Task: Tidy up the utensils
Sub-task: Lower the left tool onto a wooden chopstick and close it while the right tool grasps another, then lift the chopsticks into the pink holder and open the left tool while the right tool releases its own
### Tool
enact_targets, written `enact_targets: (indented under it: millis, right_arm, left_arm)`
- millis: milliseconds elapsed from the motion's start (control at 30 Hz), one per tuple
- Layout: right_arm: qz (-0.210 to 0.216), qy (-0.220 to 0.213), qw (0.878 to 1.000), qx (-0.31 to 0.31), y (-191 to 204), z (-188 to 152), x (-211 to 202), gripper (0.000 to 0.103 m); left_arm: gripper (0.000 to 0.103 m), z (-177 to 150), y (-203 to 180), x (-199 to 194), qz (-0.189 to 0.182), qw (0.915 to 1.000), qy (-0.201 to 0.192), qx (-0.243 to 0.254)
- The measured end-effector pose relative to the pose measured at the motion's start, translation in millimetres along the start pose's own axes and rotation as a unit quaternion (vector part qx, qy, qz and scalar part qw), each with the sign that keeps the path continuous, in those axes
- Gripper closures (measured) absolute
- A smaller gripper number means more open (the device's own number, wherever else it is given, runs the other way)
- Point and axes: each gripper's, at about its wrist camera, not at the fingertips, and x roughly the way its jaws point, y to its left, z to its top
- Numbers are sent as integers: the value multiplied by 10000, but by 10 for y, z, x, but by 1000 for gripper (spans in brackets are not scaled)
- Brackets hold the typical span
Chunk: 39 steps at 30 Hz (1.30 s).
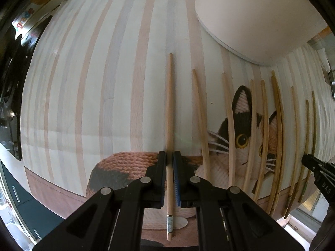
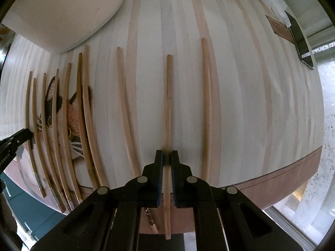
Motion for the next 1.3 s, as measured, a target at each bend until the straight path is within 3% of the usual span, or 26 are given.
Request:
enact_targets:
  millis: [400,567,733,1033,1300]
  right_arm:
    - [-46,159,9999,26,-12,353,-51,94]
    - [6,-16,9999,117,-63,288,-58,96]
    - [157,-466,9985,222,-79,229,-343,96]
    - [413,-1213,9912,344,-68,231,-877,96]
    - [860,-2019,9740,570,-159,397,-1551,96]
  left_arm:
    - [98,25,39,-8,-9,10000,-14,-4]
    - [99,-9,53,-46,247,9995,-192,-67]
    - [99,4,110,-271,363,9982,-461,-135]
    - [99,107,190,-1041,511,9878,-1438,-297]
    - [99,175,369,-2007,267,9643,-2527,-741]
